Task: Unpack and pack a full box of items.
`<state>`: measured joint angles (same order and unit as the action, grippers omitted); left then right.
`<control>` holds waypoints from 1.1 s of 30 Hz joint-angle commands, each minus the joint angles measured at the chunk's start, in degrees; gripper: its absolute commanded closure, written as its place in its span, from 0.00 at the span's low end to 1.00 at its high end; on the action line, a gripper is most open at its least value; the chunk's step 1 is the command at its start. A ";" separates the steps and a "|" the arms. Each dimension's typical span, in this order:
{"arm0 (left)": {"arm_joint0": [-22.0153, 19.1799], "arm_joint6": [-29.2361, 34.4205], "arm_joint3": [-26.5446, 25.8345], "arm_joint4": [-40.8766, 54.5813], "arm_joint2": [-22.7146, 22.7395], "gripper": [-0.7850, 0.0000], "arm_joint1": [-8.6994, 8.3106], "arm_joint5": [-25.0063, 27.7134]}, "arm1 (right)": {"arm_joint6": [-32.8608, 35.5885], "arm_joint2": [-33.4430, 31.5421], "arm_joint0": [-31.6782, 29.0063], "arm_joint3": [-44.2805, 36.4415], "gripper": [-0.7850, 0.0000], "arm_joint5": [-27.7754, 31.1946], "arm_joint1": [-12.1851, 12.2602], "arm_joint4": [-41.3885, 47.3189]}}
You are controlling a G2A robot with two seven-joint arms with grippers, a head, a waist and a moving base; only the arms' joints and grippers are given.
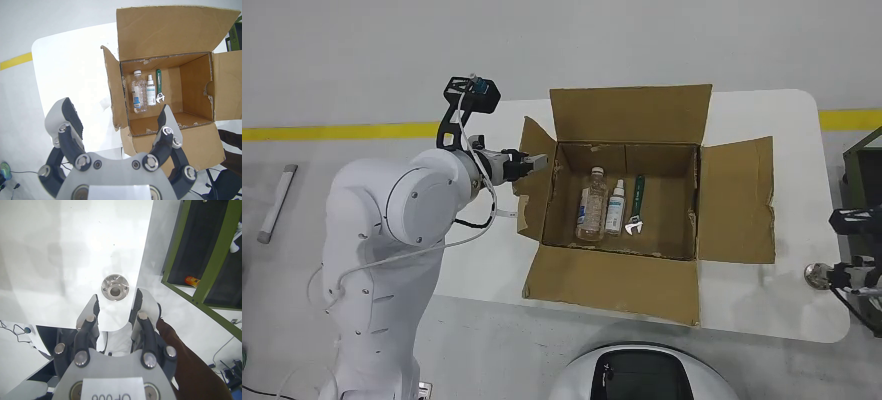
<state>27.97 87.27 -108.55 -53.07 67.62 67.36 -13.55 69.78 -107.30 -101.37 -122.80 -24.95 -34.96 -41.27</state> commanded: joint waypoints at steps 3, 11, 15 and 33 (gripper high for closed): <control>0.00 0.00 0.00 0.00 0.00 0.00 0.00 0.00 | 0.18 1.57 1.45 1.11 0.54 -0.10 -0.13 -0.54; 0.00 0.00 0.00 0.00 0.00 0.00 0.00 0.00 | 0.63 3.76 3.45 3.05 0.54 0.10 -0.46 -1.29; 0.00 0.00 0.00 0.00 0.00 0.00 0.00 0.00 | 0.44 4.89 4.03 3.81 0.55 0.12 -0.69 -1.65; 0.00 0.00 0.00 0.00 0.00 0.00 0.00 0.00 | 0.45 7.55 5.87 5.51 0.54 -0.11 -1.74 -2.72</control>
<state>27.97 87.27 -108.55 -53.07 67.62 67.36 -13.55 70.25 -99.85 -95.59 -117.41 -25.08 -36.64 -43.94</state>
